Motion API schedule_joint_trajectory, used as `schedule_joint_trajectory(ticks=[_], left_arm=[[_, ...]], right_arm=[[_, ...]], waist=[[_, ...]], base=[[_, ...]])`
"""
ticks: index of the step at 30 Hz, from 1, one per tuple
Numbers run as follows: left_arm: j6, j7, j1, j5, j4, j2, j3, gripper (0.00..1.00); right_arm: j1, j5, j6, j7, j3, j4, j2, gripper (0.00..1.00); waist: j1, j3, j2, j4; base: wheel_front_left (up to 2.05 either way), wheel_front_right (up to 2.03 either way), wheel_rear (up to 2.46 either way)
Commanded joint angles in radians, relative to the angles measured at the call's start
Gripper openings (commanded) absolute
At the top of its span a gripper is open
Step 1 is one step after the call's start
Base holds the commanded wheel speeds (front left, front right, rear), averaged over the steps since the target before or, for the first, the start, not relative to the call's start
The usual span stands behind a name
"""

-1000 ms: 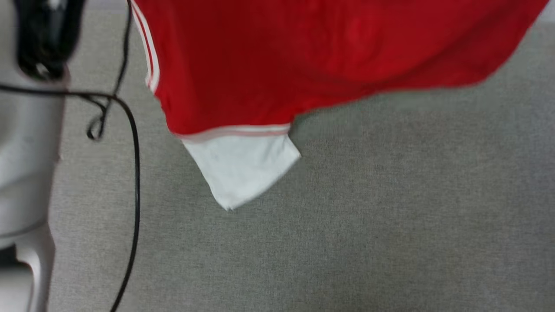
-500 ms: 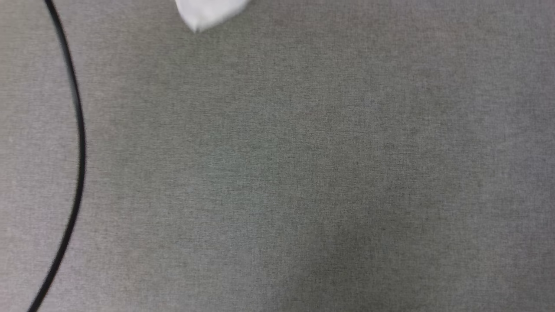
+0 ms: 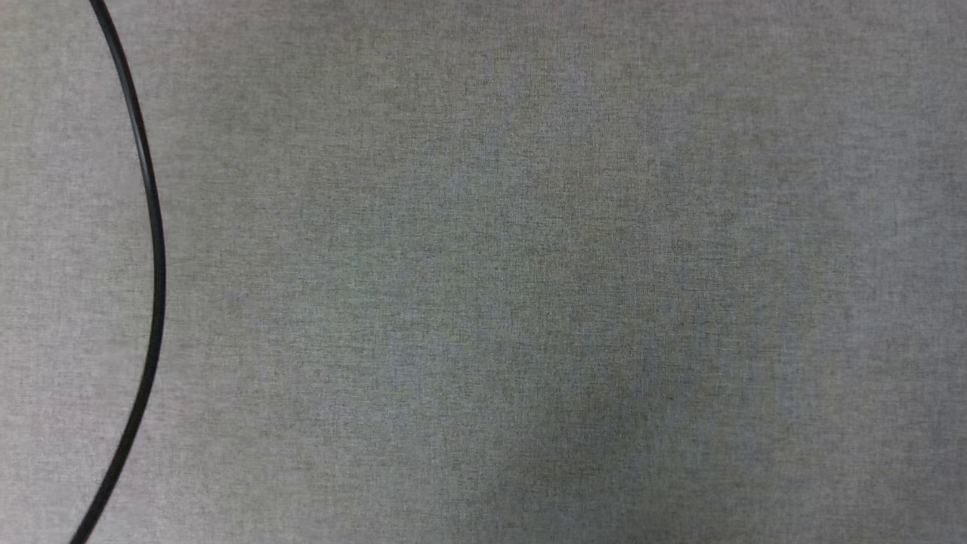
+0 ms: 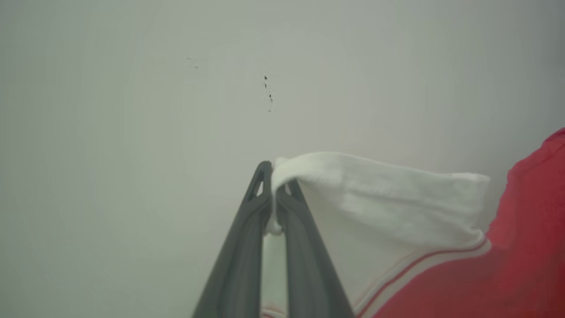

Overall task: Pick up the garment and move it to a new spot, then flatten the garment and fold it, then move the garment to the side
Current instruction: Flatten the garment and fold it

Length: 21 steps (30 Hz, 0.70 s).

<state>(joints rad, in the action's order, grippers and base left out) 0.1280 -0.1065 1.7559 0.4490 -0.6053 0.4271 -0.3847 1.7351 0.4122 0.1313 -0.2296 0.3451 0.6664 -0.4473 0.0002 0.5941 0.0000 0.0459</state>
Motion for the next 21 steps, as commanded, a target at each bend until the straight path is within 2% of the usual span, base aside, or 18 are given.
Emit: schedule_joint_trajectory(ticks=[1,11,16,21], left_arm=[[0.001,-0.021,-0.039,0.011,-0.007,0.000,-0.002,0.00],[0.000,-0.111,-0.291,0.031,0.021,0.032,-0.034,0.00],[-0.028,-0.136,-0.479,0.053,0.079,0.048,-0.027,0.00],[-0.075,-0.149,-0.717,0.088,0.175,0.049,-0.007,0.00]], right_arm=[[-0.033,0.022,-0.001,0.020,0.020,0.020,0.003,0.00],[-0.246,0.162,-0.001,0.116,0.174,0.034,-0.020,0.00],[-0.403,0.233,-0.001,0.151,0.239,-0.002,-0.058,0.00],[-0.576,0.290,-0.001,0.169,0.296,-0.050,-0.098,0.00]], waist=[[-0.0002,0.003,0.0000,-0.002],[-0.0002,-0.052,0.0000,-0.013],[-0.0002,-0.110,0.0000,-0.007],[-0.0002,-0.187,0.0000,0.001]], base=[[0.00,0.00,0.00],[0.00,0.00,0.00],[0.00,0.00,0.00],[0.00,0.00,0.00]])
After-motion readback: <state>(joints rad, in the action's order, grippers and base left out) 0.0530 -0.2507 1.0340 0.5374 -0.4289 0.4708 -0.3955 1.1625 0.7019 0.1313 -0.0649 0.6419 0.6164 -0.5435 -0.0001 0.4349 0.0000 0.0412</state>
